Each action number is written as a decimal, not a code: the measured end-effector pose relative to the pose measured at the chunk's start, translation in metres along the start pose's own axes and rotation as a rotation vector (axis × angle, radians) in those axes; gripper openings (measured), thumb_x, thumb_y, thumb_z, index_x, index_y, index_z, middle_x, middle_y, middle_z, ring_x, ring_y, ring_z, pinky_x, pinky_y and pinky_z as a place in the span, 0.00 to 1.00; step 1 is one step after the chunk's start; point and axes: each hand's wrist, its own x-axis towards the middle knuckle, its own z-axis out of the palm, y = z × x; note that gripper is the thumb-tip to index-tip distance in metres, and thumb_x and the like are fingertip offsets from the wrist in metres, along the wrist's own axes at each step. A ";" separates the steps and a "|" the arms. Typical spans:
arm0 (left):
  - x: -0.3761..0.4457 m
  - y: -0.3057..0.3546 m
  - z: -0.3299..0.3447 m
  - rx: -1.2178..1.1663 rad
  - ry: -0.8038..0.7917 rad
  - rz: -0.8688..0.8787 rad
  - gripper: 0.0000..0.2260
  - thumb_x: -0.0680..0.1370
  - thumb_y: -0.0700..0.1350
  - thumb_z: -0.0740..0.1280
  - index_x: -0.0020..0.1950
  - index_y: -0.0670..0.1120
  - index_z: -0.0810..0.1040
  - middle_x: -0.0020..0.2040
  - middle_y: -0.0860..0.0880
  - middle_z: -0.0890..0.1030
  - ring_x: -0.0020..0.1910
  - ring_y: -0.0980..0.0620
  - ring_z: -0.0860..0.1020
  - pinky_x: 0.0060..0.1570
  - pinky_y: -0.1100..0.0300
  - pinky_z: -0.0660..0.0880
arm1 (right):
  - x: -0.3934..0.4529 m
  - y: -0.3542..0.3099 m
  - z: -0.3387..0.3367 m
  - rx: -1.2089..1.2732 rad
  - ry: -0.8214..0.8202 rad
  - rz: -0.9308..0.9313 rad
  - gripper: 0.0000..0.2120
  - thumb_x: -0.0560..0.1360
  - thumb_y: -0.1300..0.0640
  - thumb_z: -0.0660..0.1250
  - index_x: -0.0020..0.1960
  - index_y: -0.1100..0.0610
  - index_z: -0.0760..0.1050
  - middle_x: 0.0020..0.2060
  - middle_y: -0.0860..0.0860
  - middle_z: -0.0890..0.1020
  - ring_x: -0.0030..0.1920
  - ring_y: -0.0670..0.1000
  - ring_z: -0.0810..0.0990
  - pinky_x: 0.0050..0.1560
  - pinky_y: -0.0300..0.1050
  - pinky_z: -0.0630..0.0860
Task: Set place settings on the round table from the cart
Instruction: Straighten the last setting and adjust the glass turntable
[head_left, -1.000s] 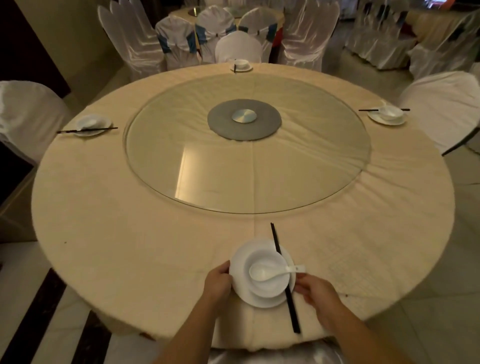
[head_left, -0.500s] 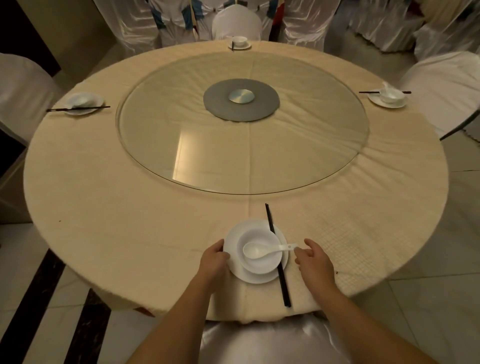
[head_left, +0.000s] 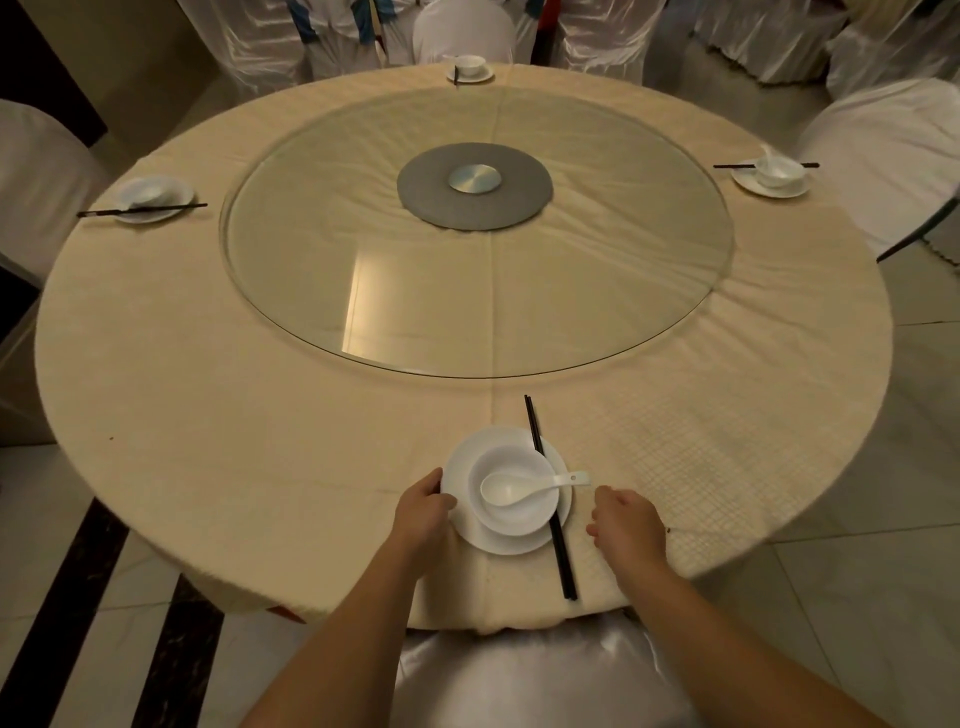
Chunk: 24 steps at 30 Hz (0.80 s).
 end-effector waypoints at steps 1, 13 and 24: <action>0.001 0.000 0.000 -0.002 0.001 -0.001 0.21 0.71 0.28 0.59 0.46 0.52 0.82 0.49 0.49 0.84 0.47 0.52 0.79 0.47 0.58 0.74 | -0.005 0.003 -0.001 -0.098 -0.058 0.003 0.15 0.76 0.49 0.61 0.39 0.59 0.76 0.37 0.55 0.82 0.41 0.58 0.82 0.45 0.54 0.78; 0.005 -0.005 -0.001 0.017 0.007 -0.013 0.19 0.72 0.32 0.62 0.54 0.50 0.83 0.52 0.49 0.84 0.53 0.49 0.79 0.48 0.58 0.75 | -0.038 0.017 0.017 -0.720 -0.311 -0.176 0.10 0.73 0.49 0.64 0.36 0.52 0.69 0.37 0.48 0.79 0.38 0.50 0.77 0.34 0.41 0.68; 0.007 -0.006 0.000 0.009 0.005 -0.012 0.18 0.72 0.32 0.63 0.52 0.52 0.83 0.52 0.50 0.84 0.54 0.51 0.79 0.46 0.59 0.74 | -0.038 0.019 0.018 -0.745 -0.303 -0.199 0.12 0.74 0.51 0.64 0.34 0.52 0.67 0.34 0.48 0.77 0.37 0.50 0.76 0.29 0.40 0.64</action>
